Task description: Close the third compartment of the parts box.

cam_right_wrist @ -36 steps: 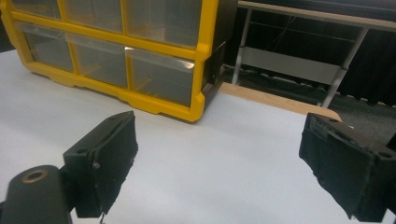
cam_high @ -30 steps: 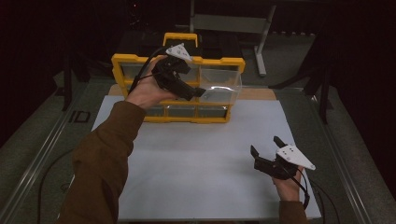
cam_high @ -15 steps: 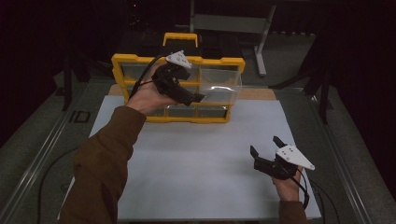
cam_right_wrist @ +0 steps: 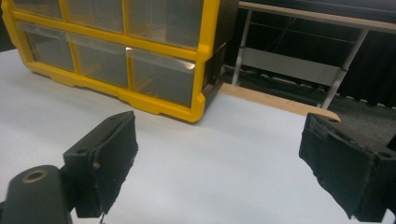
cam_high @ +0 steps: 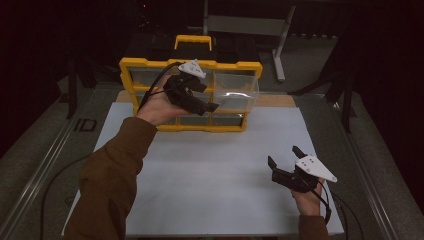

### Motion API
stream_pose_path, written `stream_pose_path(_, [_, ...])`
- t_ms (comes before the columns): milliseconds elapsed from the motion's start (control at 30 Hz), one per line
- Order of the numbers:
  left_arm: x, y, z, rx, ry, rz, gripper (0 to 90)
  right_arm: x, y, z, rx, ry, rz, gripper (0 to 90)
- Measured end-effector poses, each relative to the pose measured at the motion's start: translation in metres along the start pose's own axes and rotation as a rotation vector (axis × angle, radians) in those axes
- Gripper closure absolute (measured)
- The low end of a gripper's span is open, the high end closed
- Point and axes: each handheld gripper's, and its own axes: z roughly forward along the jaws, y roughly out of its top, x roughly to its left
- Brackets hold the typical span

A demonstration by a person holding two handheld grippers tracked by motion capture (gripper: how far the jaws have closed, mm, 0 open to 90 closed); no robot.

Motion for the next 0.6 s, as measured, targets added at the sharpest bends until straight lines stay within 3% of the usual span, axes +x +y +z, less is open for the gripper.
stream_pose_path(200, [0.002,-0.004,0.002,0.007,-0.027,-0.004,46.0,0.000,0.001,-0.001,-0.003,0.002,-0.003,10.8])
stream_pose_path(433, [0.007,-0.009,0.002,-0.004,-0.056,-0.035,67.0,0.000,0.001,-0.001,-0.001,-0.001,-0.004,10.9])
stream_pose_path(600, [0.006,-0.011,0.003,-0.008,-0.070,-0.035,76.9,0.001,0.001,0.000,0.000,0.001,-0.005,10.9])
